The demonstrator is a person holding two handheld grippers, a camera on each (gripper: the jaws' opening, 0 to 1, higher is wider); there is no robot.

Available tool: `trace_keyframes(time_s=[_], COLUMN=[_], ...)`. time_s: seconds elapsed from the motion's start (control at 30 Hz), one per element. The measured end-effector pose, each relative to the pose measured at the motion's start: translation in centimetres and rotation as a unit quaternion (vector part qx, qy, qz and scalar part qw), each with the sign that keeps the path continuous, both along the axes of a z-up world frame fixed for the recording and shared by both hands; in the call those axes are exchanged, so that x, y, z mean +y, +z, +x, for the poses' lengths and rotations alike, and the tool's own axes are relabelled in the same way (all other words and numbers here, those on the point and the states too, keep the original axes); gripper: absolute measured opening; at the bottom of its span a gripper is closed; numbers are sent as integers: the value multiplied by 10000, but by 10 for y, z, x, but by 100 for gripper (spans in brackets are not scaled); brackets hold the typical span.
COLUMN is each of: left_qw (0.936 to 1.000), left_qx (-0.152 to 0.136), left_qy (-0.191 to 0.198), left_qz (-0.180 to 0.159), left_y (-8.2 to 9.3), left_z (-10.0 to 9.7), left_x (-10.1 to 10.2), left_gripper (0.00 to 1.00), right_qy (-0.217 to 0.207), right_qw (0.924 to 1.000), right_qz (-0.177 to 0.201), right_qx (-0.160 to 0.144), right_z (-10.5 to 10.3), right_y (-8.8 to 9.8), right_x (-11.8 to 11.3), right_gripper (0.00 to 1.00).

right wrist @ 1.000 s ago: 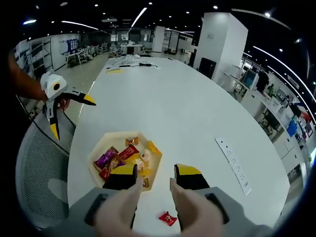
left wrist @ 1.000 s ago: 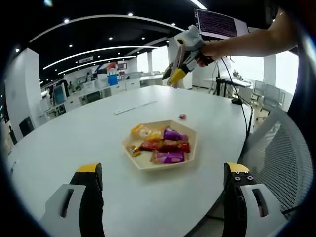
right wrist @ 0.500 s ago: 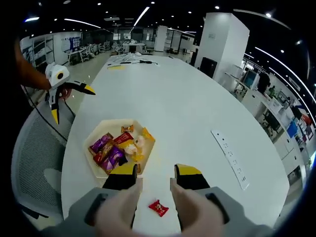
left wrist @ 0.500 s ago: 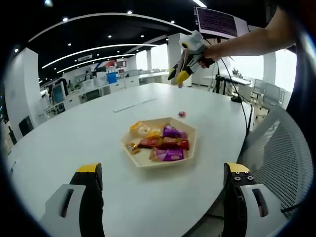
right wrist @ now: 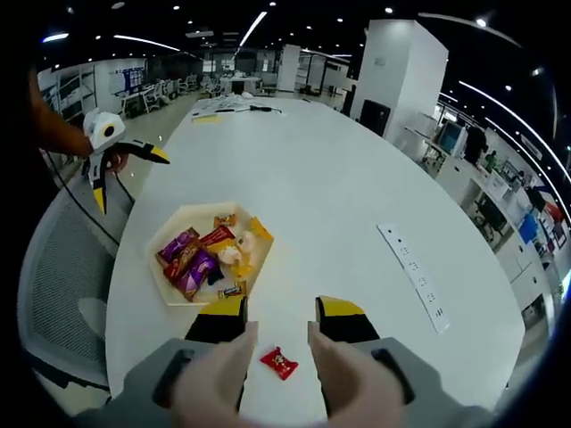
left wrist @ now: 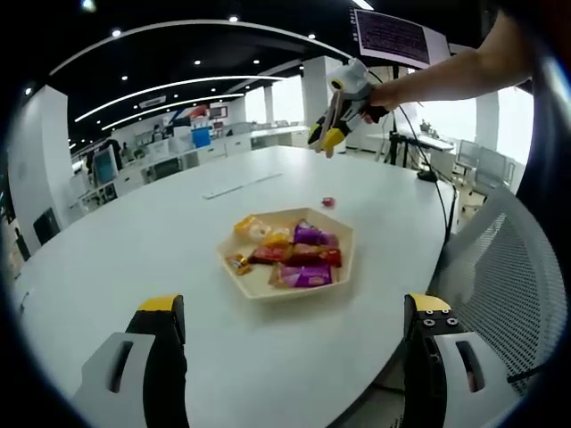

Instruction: Place the target food into the container with the food tongs after gripping and lifting it, then release it inside without dropping or visibly crushing the food.

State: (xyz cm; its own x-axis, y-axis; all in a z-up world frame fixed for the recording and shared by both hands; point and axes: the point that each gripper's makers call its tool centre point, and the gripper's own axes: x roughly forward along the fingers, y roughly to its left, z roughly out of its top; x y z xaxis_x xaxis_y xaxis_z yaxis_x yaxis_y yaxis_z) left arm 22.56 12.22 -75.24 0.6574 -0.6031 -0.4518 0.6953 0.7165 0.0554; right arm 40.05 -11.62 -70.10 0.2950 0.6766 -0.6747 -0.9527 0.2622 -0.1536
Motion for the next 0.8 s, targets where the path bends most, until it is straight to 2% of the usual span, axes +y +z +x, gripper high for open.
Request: trace_keyframes(time_s=[0.3,0.8], left_qw=[10000,10000], left_qx=[8,55], left_qy=[31,27], left_qz=[11,41], left_y=[-1,-3], left_z=[0,0], left_x=[1,1], left_gripper=[99,99], right_qy=[-81,-299], right_qw=[9999,9991], right_qz=[11,9], right_qx=[125,301], right_z=[-1,-1], right_y=[-11,-45], right_x=[-5,-18], right_gripper=[29,29])
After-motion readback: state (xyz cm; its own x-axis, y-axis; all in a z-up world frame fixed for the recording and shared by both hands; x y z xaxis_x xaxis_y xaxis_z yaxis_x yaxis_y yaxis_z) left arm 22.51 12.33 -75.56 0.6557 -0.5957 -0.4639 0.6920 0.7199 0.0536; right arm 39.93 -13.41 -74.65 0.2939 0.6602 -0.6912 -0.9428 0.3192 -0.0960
